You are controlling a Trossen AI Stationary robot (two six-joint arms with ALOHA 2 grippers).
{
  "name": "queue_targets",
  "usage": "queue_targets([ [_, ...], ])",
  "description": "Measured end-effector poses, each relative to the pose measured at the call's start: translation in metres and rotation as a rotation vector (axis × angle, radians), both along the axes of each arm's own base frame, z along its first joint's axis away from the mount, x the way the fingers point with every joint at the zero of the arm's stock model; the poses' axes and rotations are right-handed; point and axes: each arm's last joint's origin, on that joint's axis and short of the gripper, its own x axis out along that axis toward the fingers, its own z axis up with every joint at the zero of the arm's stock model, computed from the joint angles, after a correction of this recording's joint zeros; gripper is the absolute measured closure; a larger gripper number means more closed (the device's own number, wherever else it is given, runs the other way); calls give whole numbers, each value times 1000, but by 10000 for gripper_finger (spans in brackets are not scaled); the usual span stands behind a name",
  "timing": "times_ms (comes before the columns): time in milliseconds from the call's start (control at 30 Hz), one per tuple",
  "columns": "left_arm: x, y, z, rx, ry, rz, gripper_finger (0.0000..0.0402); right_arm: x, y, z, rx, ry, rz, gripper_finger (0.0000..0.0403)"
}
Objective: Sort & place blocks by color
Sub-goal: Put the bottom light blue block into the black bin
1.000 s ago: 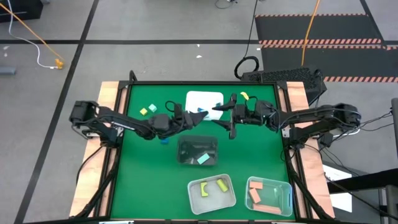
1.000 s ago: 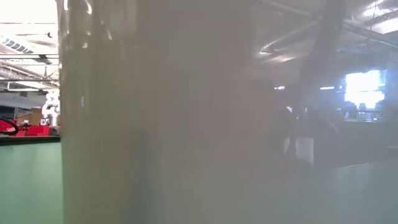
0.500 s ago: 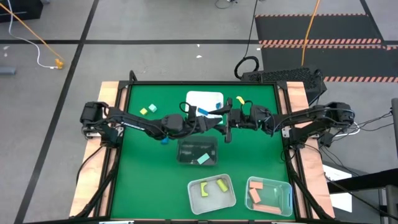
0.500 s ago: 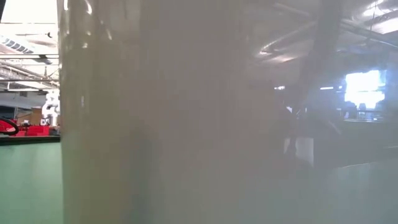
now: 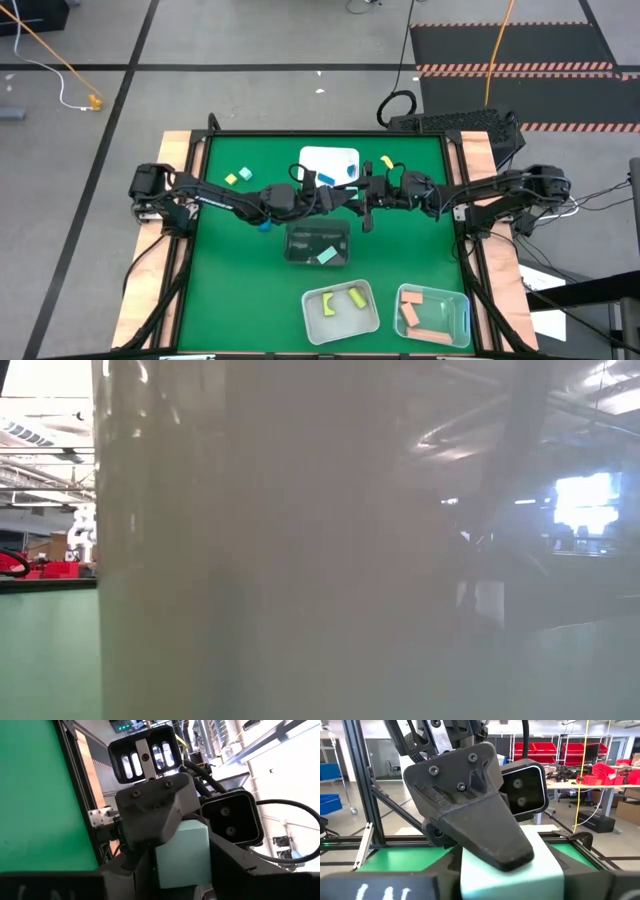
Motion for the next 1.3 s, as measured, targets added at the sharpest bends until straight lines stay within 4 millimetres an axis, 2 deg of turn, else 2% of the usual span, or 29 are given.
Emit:
queue_targets([
  [200,0,4,-2,-13,17,8,241,0,-1,-2,40,15,0,285],
  [367,1,10,-6,-15,57,3,240,-4,-4,-6,66,112,-17,286],
  [767,2,32,-12,-44,116,-164,237,-21,-4,-6,194,269,-37,287],
  [1133,-1,39,-14,-32,149,-140,221,-25,-3,-15,313,355,-14,292],
  [1300,-1,44,-20,-17,215,-153,218,-35,-2,-12,324,408,-28,292],
])
